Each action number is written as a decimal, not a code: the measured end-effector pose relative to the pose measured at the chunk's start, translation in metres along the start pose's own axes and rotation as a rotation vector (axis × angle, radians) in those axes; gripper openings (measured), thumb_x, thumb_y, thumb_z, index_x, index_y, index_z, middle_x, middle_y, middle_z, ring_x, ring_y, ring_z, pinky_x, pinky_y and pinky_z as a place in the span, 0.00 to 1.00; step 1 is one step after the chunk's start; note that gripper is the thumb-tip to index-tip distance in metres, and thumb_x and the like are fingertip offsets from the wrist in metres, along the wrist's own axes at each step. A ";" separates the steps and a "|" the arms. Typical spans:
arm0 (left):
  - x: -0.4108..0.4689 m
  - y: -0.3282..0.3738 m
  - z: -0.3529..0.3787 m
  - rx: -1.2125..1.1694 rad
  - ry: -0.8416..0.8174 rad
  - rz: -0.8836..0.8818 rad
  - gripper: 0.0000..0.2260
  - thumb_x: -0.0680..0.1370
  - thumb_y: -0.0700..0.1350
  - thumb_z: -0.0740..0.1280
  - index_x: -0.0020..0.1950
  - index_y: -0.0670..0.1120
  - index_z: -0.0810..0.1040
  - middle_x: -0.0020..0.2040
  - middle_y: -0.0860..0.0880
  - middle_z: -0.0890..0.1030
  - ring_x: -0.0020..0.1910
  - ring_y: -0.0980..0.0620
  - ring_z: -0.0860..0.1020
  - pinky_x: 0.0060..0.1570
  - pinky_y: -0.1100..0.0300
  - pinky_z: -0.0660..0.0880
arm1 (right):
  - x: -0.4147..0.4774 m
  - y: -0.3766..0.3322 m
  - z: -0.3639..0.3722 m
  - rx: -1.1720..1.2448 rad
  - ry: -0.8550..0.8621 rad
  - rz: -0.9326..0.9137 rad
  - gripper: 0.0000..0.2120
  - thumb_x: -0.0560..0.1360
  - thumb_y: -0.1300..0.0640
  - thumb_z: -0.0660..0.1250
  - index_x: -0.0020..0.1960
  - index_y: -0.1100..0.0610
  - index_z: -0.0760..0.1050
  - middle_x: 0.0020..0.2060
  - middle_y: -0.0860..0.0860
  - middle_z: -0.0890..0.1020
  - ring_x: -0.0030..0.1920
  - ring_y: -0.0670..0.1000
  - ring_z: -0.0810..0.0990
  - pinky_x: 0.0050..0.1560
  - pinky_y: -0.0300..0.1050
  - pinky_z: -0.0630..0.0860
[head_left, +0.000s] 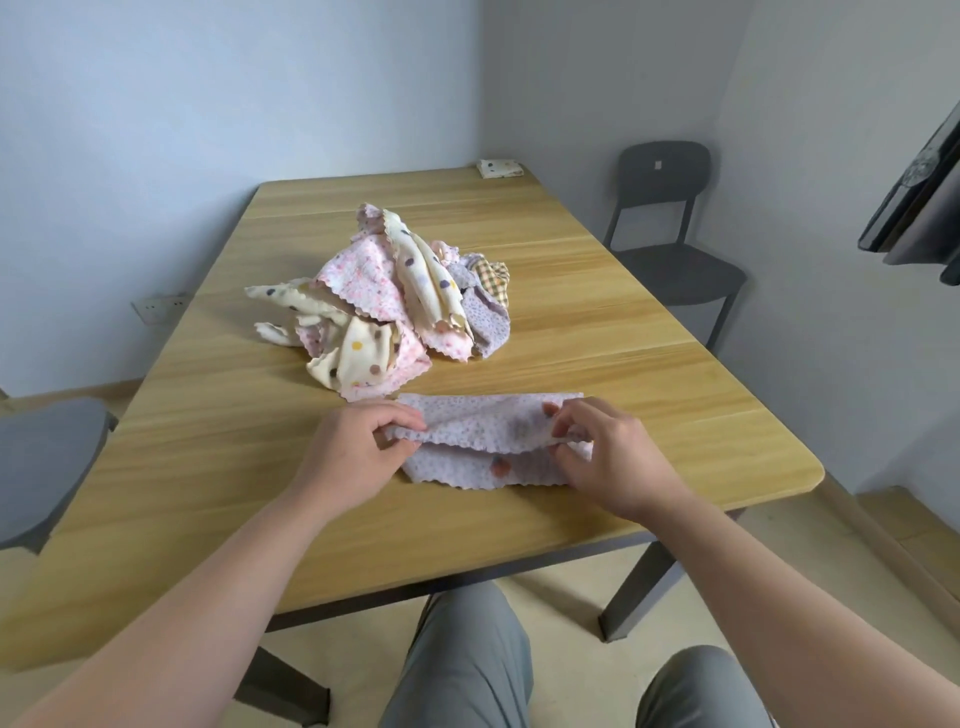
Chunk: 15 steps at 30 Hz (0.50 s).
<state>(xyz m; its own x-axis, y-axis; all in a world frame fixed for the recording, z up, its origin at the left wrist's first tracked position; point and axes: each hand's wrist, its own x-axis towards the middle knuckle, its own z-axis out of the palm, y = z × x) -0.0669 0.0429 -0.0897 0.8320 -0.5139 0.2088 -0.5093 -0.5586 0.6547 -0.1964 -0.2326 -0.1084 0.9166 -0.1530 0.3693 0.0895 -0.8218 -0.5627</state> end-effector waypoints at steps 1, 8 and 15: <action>-0.004 0.001 0.000 0.040 -0.019 0.017 0.10 0.75 0.41 0.75 0.51 0.57 0.86 0.55 0.65 0.81 0.56 0.71 0.76 0.56 0.78 0.67 | -0.005 0.000 0.003 -0.001 -0.003 -0.013 0.07 0.73 0.65 0.70 0.48 0.55 0.78 0.50 0.45 0.79 0.53 0.38 0.78 0.53 0.36 0.76; -0.018 -0.006 0.002 0.176 -0.078 0.082 0.09 0.77 0.45 0.74 0.55 0.57 0.85 0.60 0.65 0.78 0.58 0.71 0.74 0.55 0.83 0.60 | -0.023 0.003 0.012 0.005 0.027 -0.033 0.05 0.74 0.62 0.72 0.47 0.56 0.78 0.52 0.43 0.79 0.49 0.47 0.82 0.45 0.48 0.79; -0.025 -0.012 0.006 0.174 -0.137 0.070 0.11 0.74 0.54 0.76 0.57 0.58 0.85 0.64 0.62 0.79 0.61 0.67 0.75 0.66 0.69 0.68 | -0.026 0.005 0.013 0.013 0.020 -0.016 0.03 0.75 0.60 0.74 0.46 0.57 0.80 0.52 0.49 0.81 0.47 0.47 0.81 0.46 0.50 0.80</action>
<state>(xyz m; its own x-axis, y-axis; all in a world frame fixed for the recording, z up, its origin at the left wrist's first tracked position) -0.0829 0.0584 -0.1067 0.7620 -0.6321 0.1407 -0.6045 -0.6166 0.5043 -0.2148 -0.2260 -0.1304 0.9071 -0.1511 0.3930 0.1093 -0.8169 -0.5663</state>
